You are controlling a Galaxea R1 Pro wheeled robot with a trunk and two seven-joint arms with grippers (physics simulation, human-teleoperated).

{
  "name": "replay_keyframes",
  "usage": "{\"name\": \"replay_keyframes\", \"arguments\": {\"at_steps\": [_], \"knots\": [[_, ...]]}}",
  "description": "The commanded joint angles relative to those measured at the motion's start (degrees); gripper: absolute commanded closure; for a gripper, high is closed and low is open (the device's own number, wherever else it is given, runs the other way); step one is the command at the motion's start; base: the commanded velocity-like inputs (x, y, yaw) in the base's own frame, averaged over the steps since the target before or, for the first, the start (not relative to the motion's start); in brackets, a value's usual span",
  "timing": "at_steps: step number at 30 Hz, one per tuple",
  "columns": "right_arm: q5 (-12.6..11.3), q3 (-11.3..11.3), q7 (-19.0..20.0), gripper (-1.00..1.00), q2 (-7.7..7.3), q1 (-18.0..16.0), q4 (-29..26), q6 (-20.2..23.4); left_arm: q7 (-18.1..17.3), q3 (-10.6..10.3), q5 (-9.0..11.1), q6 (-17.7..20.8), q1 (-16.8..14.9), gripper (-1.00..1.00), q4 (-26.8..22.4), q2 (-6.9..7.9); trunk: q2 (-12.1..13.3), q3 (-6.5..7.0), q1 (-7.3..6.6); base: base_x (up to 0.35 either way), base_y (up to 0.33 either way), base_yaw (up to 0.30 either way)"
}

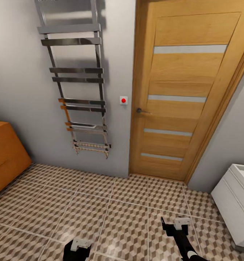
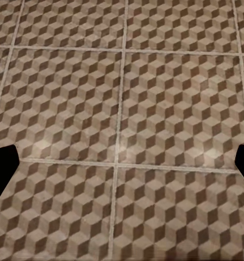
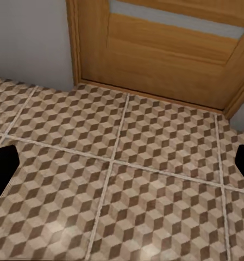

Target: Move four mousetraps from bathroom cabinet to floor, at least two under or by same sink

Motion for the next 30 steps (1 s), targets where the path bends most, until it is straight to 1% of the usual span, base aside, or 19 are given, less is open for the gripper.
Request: {"name": "replay_keyframes", "arguments": {"at_steps": [1,30], "knots": [[-0.23,0.52,-0.31,-1.0,-0.01,-0.04,0.03,-0.14,-0.02,-0.49,0.53,-0.38,-0.12,-1.0,0.29,-0.06,-0.13,-0.16,0.03,-0.087,0.0,0.277],[-0.23,0.52,-0.31,-1.0,-0.01,-0.04,0.03,-0.14,-0.02,-0.5,0.53,-0.38,-0.12,-1.0,0.27,-0.06,-0.13,-1.09,0.03,-0.088,0.0,0.277]]}}
